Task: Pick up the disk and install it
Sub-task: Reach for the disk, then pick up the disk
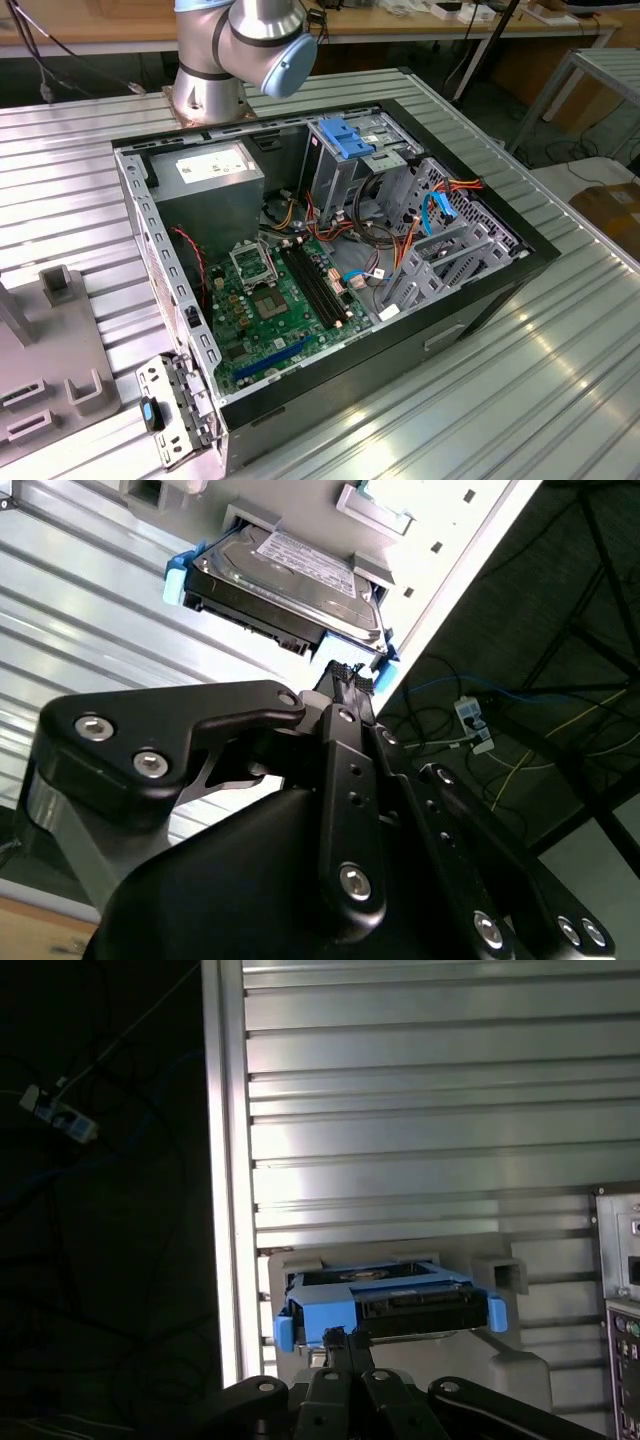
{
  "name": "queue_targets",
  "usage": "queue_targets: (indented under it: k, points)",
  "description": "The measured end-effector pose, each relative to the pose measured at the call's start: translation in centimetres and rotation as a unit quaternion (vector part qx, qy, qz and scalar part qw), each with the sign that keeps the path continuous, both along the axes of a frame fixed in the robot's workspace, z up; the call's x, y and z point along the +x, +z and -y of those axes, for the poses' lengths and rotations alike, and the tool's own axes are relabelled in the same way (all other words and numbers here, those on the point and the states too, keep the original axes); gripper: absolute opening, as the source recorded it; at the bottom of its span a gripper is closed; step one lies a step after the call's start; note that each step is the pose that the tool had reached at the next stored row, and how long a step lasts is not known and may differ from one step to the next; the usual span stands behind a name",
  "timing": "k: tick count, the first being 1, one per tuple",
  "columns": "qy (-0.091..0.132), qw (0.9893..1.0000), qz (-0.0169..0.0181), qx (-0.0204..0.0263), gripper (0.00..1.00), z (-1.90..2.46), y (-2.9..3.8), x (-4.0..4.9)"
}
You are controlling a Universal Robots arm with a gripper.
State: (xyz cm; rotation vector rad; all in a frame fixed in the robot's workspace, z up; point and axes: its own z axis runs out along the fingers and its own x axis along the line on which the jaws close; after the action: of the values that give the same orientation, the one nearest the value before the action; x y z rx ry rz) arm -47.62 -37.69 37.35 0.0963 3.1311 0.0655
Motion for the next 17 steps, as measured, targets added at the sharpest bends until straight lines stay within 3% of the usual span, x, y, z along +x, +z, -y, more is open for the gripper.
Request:
queue_targets:
  k: [3, 17]
  points:
    - [0.001, 1.0, -0.0032, -0.0001, 0.11, -0.01, -0.33, -0.05]
    - [0.002, 1.0, -0.0033, 0.0, 0.11, -0.01, -0.35, -0.05]
